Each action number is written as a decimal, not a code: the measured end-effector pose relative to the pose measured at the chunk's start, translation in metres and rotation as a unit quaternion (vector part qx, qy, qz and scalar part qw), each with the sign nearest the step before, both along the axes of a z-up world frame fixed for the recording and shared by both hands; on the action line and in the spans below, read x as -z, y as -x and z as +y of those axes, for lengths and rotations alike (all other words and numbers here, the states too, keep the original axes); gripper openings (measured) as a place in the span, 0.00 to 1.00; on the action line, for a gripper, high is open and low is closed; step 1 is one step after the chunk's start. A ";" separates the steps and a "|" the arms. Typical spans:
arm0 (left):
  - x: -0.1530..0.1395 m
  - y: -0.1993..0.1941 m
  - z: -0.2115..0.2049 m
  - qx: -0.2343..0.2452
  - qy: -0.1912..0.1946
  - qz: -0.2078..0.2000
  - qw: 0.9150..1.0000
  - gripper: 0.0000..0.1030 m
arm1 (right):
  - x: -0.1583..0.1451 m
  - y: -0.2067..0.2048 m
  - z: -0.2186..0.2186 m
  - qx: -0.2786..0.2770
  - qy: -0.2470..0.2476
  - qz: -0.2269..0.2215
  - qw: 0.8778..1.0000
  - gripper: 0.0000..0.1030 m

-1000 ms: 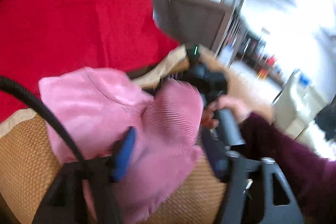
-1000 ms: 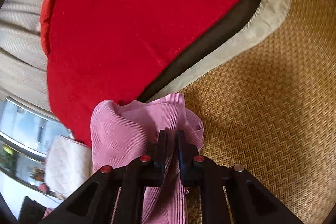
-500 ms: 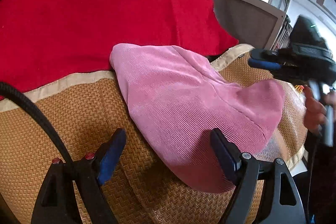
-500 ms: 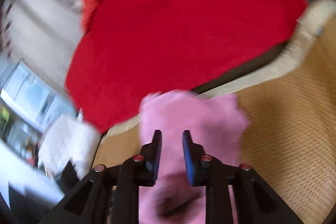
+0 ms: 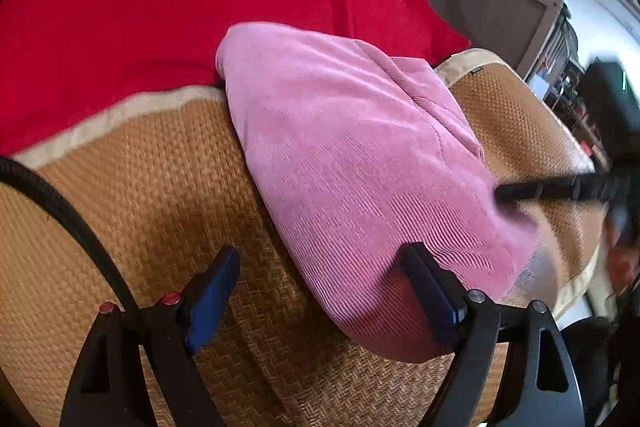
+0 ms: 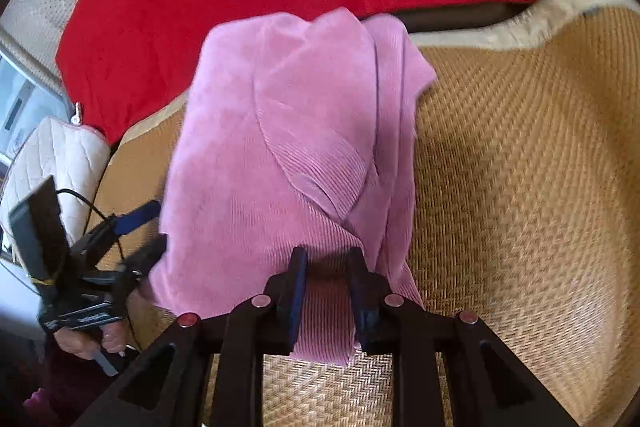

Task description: Fold large clothes

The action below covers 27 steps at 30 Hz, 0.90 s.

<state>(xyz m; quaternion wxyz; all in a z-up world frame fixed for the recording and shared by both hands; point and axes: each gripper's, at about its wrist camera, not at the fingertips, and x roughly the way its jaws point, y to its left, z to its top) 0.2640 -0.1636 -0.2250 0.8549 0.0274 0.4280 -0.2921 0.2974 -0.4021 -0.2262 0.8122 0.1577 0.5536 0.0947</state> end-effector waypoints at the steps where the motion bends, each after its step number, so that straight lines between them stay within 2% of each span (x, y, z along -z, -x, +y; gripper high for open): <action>1: -0.001 0.002 -0.002 -0.001 -0.006 -0.007 1.000 0.84 | -0.013 -0.004 -0.003 0.002 -0.008 -0.011 1.000 0.25; 5: 0.002 -0.006 -0.006 -0.001 0.002 0.004 1.000 0.85 | -0.044 -0.032 -0.009 0.028 -0.017 -0.058 0.998 0.25; 7: 0.002 -0.008 -0.007 -0.004 0.003 0.008 1.000 0.87 | -0.040 -0.058 -0.010 0.034 -0.019 -0.055 0.998 0.25; 10: -0.002 -0.005 -0.001 -0.006 -0.002 0.001 1.000 0.88 | -0.008 -0.098 -0.004 0.044 -0.005 -0.016 0.999 0.26; 11: -0.003 -0.005 0.001 -0.007 0.000 -0.002 1.000 0.88 | 0.012 -0.114 -0.004 0.049 0.010 0.007 0.999 0.26; 12: -0.004 -0.005 0.000 -0.010 0.000 -0.006 1.000 0.88 | 0.035 -0.125 -0.004 0.048 0.002 0.030 0.998 0.27; 13: -0.004 -0.005 -0.001 -0.010 -0.001 -0.008 1.000 0.88 | 0.041 -0.128 -0.008 0.050 -0.011 0.022 0.998 0.26; 14: -0.005 -0.005 -0.001 -0.011 -0.003 -0.012 1.000 0.88 | 0.037 -0.126 -0.009 0.050 -0.012 0.004 0.999 0.26; 19: -0.013 0.004 -0.001 -0.021 -0.027 -0.042 0.999 0.88 | 0.005 -0.088 -0.012 0.051 -0.001 -0.010 0.999 0.26; 23: -0.016 0.009 0.000 -0.031 -0.041 -0.055 0.997 0.88 | -0.037 -0.030 -0.004 0.047 -0.014 -0.060 0.997 0.26; 25: -0.017 0.011 -0.001 -0.036 -0.047 -0.062 0.996 0.88 | -0.047 0.000 -0.001 0.048 -0.001 -0.067 0.997 0.26; 27: -0.017 0.013 -0.002 -0.039 -0.051 -0.068 0.996 0.88 | -0.045 0.017 0.004 0.050 0.009 -0.062 0.997 0.26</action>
